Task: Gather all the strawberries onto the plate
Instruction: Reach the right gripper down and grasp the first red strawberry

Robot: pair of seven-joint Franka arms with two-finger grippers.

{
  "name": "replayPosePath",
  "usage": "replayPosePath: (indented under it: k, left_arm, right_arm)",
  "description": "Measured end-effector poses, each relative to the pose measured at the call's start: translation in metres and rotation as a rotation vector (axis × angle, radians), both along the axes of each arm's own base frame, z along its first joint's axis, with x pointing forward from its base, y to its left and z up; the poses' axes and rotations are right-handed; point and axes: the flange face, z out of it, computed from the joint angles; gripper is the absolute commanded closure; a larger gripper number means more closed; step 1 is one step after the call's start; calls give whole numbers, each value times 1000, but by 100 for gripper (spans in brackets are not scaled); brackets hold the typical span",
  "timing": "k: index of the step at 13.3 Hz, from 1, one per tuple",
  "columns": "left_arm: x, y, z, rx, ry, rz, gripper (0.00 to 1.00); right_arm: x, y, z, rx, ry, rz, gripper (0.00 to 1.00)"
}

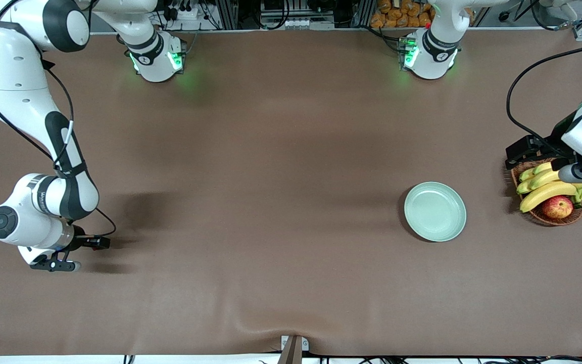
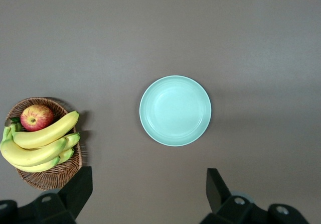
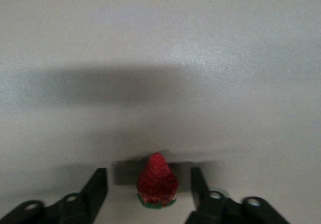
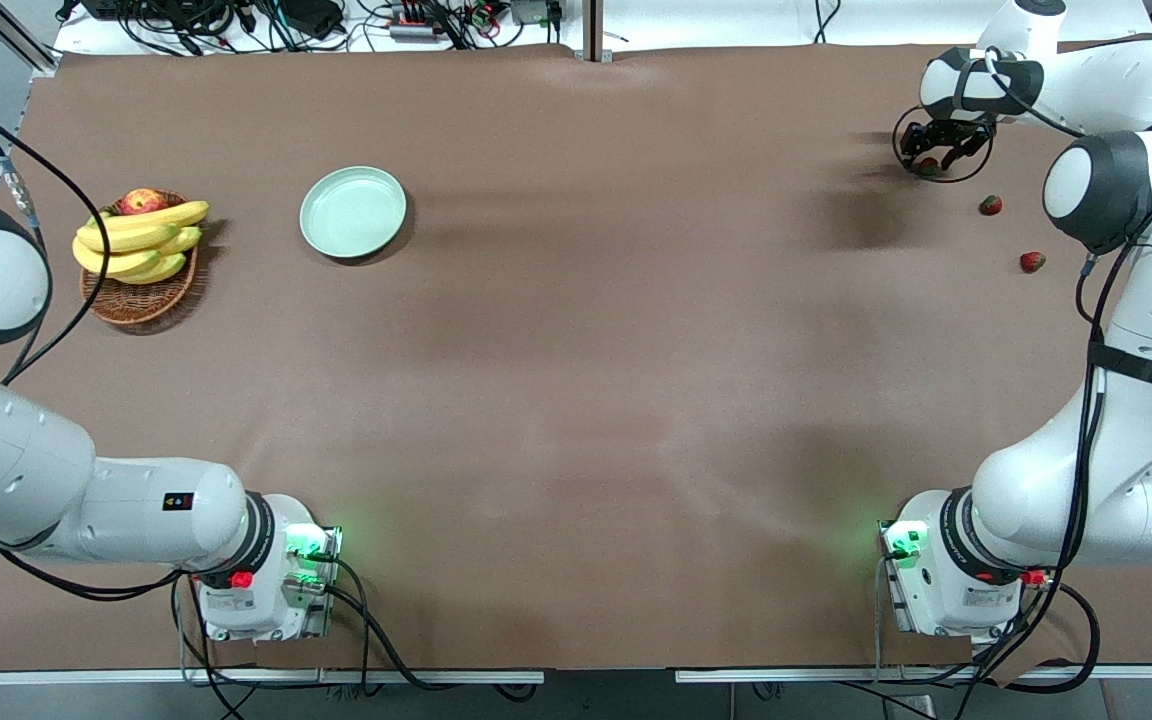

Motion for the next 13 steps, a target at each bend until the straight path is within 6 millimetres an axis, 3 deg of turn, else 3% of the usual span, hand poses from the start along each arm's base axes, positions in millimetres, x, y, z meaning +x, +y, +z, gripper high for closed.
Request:
replayPosePath:
  k: [5, 7, 9, 13]
  left_arm:
    - [0, 0, 0, 0, -3, 0, 0]
    - [0, 0, 0, 0, -4, 0, 0]
    - [0, 0, 0, 0, -4, 0, 0]
    - [1, -7, 1, -1, -10, -11, 0]
  right_arm:
    - [1, 2, 2, 2, -2, 13, 100]
    - [10, 27, 12, 20, -25, 91, 100]
    - [21, 81, 32, 73, -62, 174, 100]
    - [16, 228, 74, 221, -78, 360, 100]
